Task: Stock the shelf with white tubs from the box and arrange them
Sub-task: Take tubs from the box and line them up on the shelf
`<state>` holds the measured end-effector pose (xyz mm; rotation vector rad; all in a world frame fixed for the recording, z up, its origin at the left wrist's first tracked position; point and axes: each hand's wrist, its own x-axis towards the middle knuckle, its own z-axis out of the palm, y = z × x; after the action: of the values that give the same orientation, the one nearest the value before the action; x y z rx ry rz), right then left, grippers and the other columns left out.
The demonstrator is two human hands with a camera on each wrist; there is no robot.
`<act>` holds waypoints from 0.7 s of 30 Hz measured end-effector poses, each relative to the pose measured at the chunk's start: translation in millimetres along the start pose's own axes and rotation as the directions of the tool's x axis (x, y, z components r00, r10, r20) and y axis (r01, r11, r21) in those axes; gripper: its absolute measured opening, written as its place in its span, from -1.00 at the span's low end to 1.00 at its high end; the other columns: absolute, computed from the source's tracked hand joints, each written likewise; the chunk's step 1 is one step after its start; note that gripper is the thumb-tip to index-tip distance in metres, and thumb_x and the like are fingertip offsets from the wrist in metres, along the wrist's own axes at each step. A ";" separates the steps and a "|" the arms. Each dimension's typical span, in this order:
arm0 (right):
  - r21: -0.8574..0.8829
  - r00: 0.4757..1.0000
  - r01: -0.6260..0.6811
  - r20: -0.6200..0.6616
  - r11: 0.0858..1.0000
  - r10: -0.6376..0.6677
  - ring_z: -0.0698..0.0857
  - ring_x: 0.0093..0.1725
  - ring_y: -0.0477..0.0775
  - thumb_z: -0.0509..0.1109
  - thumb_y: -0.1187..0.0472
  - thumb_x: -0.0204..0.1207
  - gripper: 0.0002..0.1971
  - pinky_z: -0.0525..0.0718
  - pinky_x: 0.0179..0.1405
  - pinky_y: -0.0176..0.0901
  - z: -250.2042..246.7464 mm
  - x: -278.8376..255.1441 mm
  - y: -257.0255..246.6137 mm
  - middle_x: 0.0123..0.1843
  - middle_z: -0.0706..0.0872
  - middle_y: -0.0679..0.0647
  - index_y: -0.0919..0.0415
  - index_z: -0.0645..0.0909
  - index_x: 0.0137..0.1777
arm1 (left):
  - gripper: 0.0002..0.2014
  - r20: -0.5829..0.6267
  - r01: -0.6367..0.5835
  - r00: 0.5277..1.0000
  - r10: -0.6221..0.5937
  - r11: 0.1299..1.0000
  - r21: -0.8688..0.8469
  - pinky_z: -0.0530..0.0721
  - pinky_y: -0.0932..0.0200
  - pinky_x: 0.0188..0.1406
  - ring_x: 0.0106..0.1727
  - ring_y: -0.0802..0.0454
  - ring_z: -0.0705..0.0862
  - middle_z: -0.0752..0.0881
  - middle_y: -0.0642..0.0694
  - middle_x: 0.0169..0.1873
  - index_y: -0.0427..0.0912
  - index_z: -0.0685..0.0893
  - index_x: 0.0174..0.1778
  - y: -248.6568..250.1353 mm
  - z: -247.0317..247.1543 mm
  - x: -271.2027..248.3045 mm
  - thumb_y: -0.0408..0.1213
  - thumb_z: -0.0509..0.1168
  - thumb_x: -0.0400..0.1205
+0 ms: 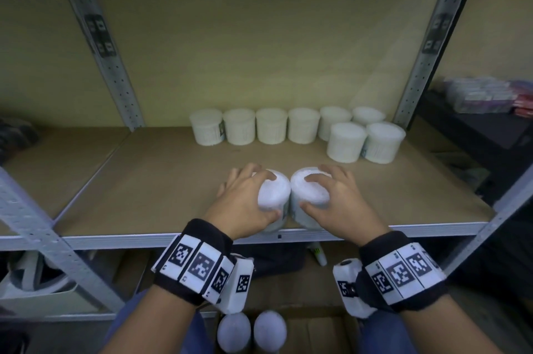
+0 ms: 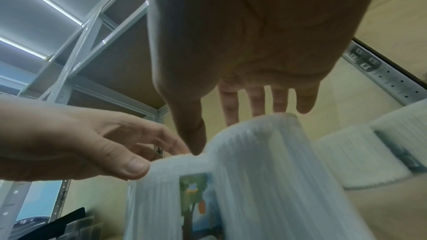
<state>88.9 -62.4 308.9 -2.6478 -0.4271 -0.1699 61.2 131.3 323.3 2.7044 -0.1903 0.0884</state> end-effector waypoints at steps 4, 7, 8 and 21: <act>0.020 0.997 -0.010 -0.070 1.000 0.012 0.41 0.36 0.01 0.38 0.09 0.52 -0.67 0.35 0.34 -0.31 -4.3 -6.9 -2.6 0.31 0.58 0.02 0.10 0.64 0.27 | -0.62 -0.064 -0.035 0.997 0.034 0.999 -0.009 0.43 0.07 0.42 0.34 0.05 0.40 0.51 0.09 0.26 0.01 0.60 0.26 4.6 -1.3 -9.7 -0.09 0.37 0.52; -0.013 1.000 0.002 -0.013 1.000 -0.003 0.45 0.37 0.01 0.35 0.19 0.52 -0.70 0.37 0.31 -0.33 -5.8 -9.5 -3.6 0.30 0.60 0.02 0.13 0.64 0.24 | -0.71 -0.066 -0.031 0.997 0.031 1.000 0.002 0.41 0.15 0.43 0.35 0.01 0.46 0.57 0.02 0.26 -0.06 0.65 0.21 6.6 0.2 -11.8 -0.22 0.31 0.56; -0.026 1.000 0.013 -0.004 1.000 -0.013 0.46 0.36 0.02 0.34 0.22 0.52 -0.70 0.37 0.31 -0.32 -6.2 -9.5 -3.6 0.31 0.60 0.02 0.14 0.64 0.24 | -0.71 -0.073 -0.034 0.997 0.034 0.999 0.000 0.40 0.20 0.39 0.36 0.02 0.46 0.57 0.02 0.27 -0.07 0.66 0.21 6.7 1.0 -11.6 -0.26 0.29 0.57; -0.070 1.000 0.004 -0.019 0.998 -0.006 0.53 0.37 0.09 0.33 0.27 0.55 -0.71 0.47 0.36 -0.14 -4.2 8.3 -0.5 0.32 0.65 0.05 0.15 0.67 0.25 | -0.72 -0.147 -0.001 0.989 0.001 1.000 0.006 0.49 0.17 0.32 0.35 -0.02 0.54 0.64 -0.07 0.27 -0.12 0.72 0.18 3.9 9.4 15.1 -0.40 0.27 0.59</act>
<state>96.4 -61.6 314.4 -2.7117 -0.4290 -0.2148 75.8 122.1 317.7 2.6898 -0.1472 0.2883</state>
